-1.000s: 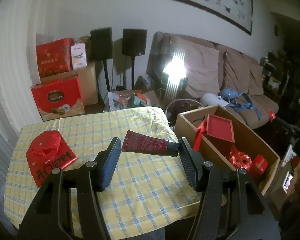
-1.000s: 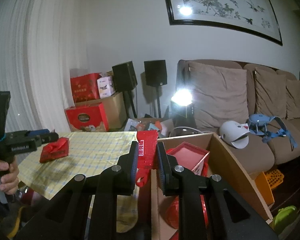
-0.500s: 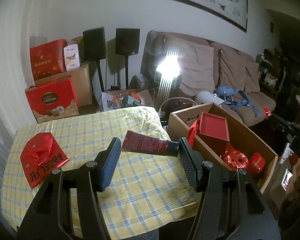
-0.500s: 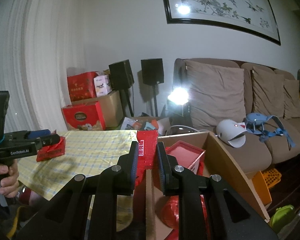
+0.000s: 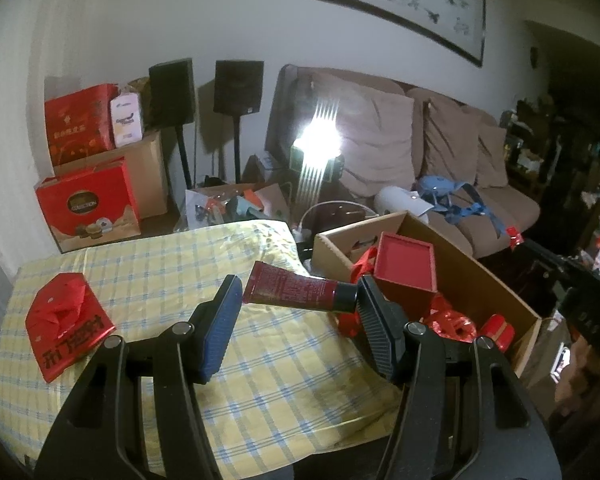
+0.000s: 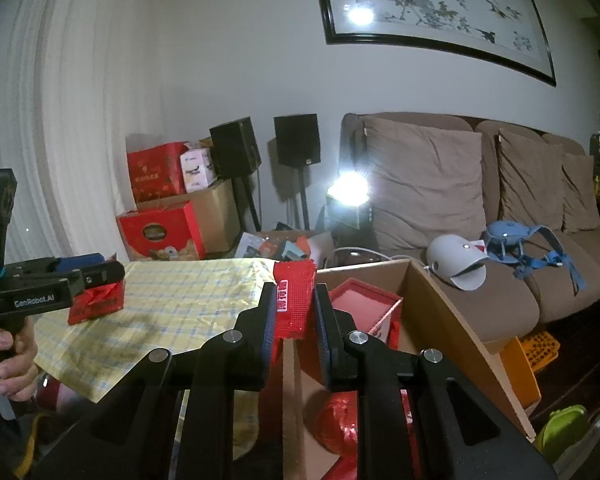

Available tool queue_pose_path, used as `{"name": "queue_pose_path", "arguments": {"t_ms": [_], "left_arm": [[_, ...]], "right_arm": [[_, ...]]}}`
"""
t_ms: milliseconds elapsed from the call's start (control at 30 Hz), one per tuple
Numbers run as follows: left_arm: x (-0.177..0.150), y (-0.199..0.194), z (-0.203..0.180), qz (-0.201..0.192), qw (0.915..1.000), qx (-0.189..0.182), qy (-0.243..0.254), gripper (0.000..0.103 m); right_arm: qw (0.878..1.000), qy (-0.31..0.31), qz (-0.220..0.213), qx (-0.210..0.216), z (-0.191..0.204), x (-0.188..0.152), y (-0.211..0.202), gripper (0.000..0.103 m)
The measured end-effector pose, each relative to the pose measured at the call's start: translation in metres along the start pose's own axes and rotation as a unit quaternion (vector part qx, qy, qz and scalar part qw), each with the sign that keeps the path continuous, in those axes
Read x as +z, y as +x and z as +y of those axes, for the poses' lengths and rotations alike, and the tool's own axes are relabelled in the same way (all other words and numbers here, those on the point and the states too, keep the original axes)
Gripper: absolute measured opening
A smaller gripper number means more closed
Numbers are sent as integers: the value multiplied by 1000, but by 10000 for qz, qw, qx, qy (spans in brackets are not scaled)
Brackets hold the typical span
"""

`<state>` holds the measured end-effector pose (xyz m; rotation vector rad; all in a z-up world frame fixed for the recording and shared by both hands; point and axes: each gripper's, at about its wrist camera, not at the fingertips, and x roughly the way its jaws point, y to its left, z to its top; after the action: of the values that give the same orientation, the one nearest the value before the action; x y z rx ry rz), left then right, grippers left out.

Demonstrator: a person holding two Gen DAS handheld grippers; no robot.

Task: Organize objects
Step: 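Carry the red packet and red tube over the cardboard box opening with both grippers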

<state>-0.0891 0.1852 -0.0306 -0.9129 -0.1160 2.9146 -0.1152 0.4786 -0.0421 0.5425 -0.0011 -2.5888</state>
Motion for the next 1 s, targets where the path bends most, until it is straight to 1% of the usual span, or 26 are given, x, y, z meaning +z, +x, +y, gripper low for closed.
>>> {"name": "queue_pose_path", "arguments": {"t_ms": [167, 633, 1000], "left_arm": [[2, 2, -8, 22, 10000, -87, 8, 56], [11, -5, -29, -99, 9994, -287, 147, 56], [20, -6, -46, -187, 9987, -363, 291, 56]], "right_arm": [[10000, 11, -2, -87, -6, 2, -2, 17], [9995, 190, -69, -222, -26, 9, -11, 17], [9988, 312, -148, -337, -42, 14, -19, 18]]}}
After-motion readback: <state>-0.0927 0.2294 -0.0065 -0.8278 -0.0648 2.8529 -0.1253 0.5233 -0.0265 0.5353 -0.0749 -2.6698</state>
